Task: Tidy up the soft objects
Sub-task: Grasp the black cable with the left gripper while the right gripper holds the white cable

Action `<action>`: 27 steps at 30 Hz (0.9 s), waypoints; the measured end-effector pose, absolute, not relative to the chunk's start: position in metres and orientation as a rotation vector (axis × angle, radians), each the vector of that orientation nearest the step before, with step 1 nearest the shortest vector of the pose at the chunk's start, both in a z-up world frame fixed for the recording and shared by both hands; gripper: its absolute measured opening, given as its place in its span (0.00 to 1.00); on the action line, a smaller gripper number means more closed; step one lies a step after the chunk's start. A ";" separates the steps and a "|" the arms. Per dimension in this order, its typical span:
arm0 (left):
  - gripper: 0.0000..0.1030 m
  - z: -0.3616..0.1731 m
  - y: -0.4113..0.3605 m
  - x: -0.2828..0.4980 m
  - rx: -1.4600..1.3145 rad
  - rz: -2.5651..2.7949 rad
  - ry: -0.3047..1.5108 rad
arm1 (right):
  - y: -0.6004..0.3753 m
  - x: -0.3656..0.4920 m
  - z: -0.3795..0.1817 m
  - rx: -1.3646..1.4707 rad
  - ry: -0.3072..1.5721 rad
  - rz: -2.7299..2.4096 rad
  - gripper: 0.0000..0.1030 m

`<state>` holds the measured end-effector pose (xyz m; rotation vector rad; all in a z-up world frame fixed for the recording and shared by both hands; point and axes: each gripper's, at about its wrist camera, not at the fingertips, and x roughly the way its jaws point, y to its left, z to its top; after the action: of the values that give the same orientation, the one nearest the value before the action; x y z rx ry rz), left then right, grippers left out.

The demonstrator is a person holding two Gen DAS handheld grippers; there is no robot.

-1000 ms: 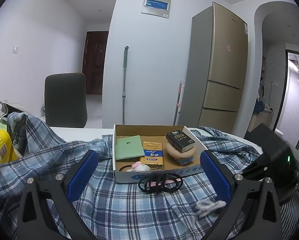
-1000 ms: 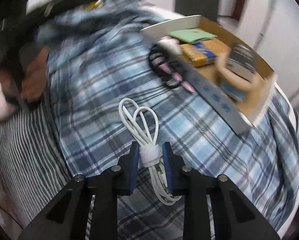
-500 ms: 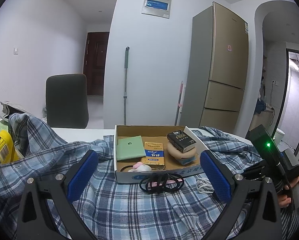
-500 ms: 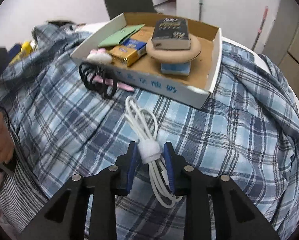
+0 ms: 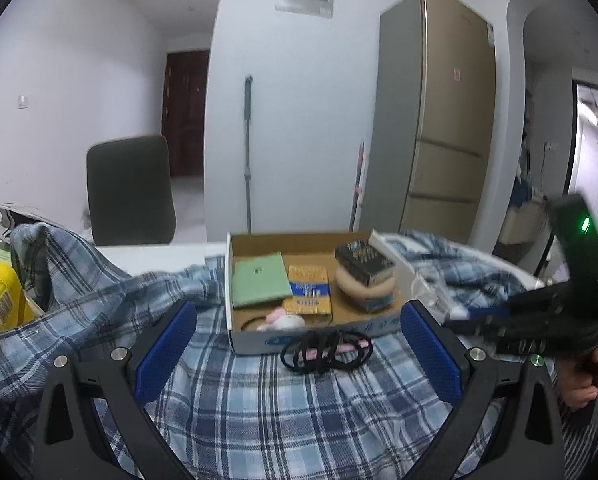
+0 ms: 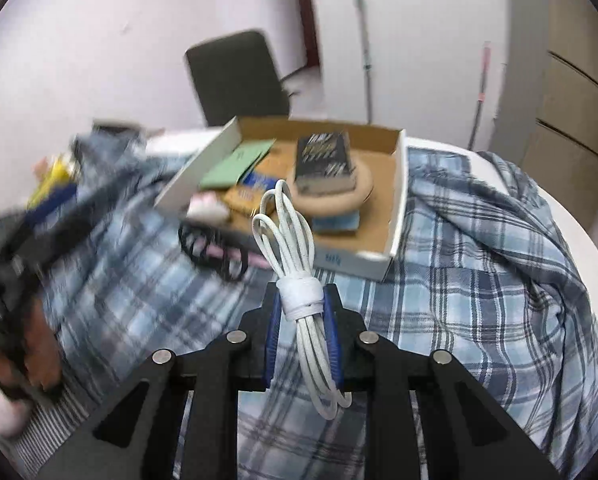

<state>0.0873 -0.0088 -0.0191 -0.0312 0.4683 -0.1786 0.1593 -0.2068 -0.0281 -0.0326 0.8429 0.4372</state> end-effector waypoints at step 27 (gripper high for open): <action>0.62 -0.084 -0.033 0.182 -0.005 -0.237 0.936 | -0.219 0.161 -0.036 0.032 0.671 0.390 0.19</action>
<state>0.1823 -0.0328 -0.0835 -0.0047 0.9358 -0.2368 0.1612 -0.2189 -0.0357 0.0315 0.6711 0.3896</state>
